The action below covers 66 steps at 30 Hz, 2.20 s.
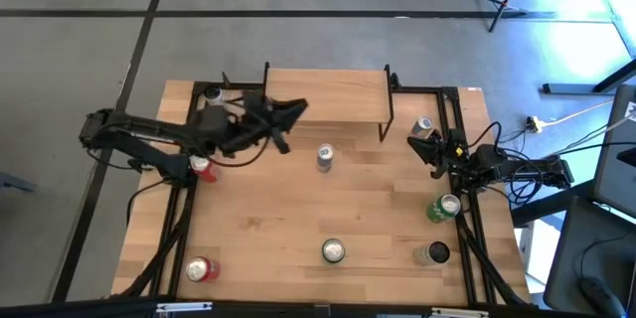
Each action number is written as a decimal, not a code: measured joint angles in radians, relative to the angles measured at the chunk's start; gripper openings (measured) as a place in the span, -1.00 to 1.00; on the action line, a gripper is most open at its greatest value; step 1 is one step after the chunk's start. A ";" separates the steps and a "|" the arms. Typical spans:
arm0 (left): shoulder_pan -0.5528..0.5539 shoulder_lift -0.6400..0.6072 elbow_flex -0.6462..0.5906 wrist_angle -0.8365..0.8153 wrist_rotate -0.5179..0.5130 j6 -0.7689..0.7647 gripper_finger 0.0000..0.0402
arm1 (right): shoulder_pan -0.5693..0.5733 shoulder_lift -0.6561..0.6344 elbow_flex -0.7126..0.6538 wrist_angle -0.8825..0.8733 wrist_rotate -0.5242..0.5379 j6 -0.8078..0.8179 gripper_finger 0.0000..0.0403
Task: Place canned beverage on shelf
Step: Put the left blue soda can on the shelf
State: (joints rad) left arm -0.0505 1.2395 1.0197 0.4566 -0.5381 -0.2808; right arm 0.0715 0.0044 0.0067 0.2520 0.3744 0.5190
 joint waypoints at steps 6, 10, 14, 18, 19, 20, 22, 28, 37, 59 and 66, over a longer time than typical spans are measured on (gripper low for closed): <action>0.011 0.100 0.197 -0.330 0.071 -0.047 -0.16 | 0.000 0.000 0.000 0.000 0.000 0.000 -0.82; 0.027 0.166 0.307 -0.498 0.152 -0.083 0.19 | 0.000 0.000 0.000 -0.001 0.000 0.000 -0.68; 0.021 0.232 0.381 -0.620 0.159 -0.045 0.43 | 0.000 0.000 0.000 -0.013 0.000 -0.008 -0.38; 0.006 0.276 0.386 -0.634 0.139 0.046 0.51 | 0.000 0.000 0.000 -0.040 0.000 -0.011 -0.09; 0.000 0.288 0.386 -0.634 0.139 0.029 0.52 | 0.000 0.000 0.000 -0.045 0.000 -0.011 -0.04; -0.005 0.301 0.386 -0.634 0.137 0.015 0.52 | 0.000 0.000 0.000 -0.050 -0.003 -0.011 0.00; -0.010 0.333 0.386 -0.639 0.137 0.002 0.52 | 0.000 0.000 0.000 -0.055 -0.029 -0.011 0.07; 0.029 0.406 0.386 -0.779 0.161 -0.062 0.52 | 0.000 0.000 0.000 -0.082 -0.079 -0.011 0.12; 0.110 0.447 0.531 -1.082 0.222 -0.158 0.48 | 0.000 0.000 0.000 -0.126 -0.078 -0.011 0.07; 0.151 0.729 0.768 -1.396 0.337 -0.187 0.46 | 0.000 0.000 0.000 -0.140 -0.052 0.000 0.06; 0.155 0.752 0.768 -1.412 0.339 -0.181 0.46 | 0.000 0.000 0.000 -0.151 -0.052 0.000 0.06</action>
State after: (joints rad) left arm 0.1043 1.9911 1.7878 -0.9554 -0.1995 -0.4614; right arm 0.0717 0.0042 0.0071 0.1005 0.3222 0.5190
